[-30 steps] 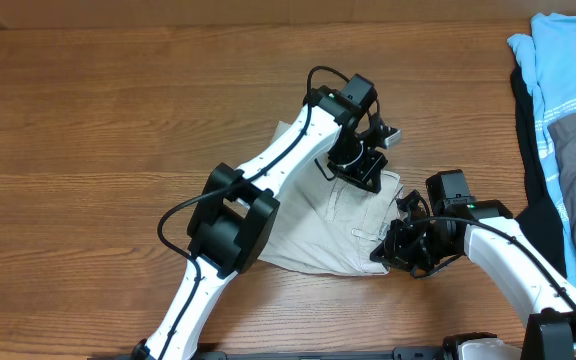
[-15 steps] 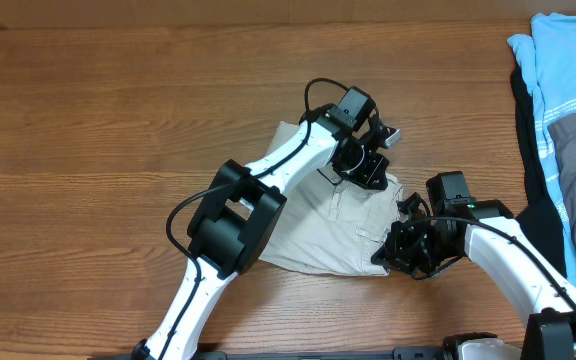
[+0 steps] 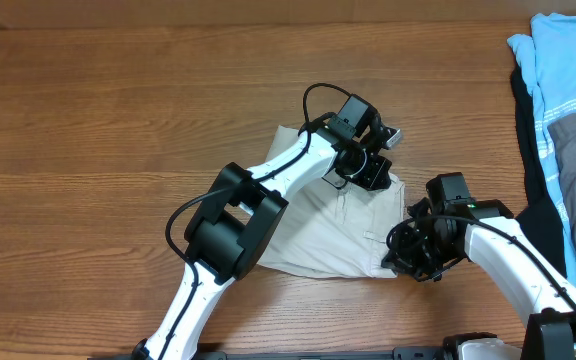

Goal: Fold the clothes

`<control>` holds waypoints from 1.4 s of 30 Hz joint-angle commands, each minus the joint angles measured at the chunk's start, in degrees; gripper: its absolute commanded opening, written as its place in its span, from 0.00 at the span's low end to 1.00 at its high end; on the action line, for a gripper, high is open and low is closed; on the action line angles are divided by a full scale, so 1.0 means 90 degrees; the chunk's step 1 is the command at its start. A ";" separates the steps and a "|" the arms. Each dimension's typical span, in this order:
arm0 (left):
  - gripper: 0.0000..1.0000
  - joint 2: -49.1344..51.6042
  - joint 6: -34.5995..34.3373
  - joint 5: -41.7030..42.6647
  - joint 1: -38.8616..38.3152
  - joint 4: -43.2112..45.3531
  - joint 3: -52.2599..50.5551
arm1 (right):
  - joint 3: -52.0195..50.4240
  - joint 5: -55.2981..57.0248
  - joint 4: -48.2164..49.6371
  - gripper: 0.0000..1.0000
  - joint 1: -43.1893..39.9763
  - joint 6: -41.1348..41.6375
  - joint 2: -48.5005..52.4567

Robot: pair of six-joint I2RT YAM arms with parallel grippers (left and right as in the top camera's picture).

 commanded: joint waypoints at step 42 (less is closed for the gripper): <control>0.04 -0.0153 0.0330 -0.1345 0.1336 -0.3349 0.1348 | 0.0070 -0.1294 0.1375 0.04 0.0311 0.0437 0.0134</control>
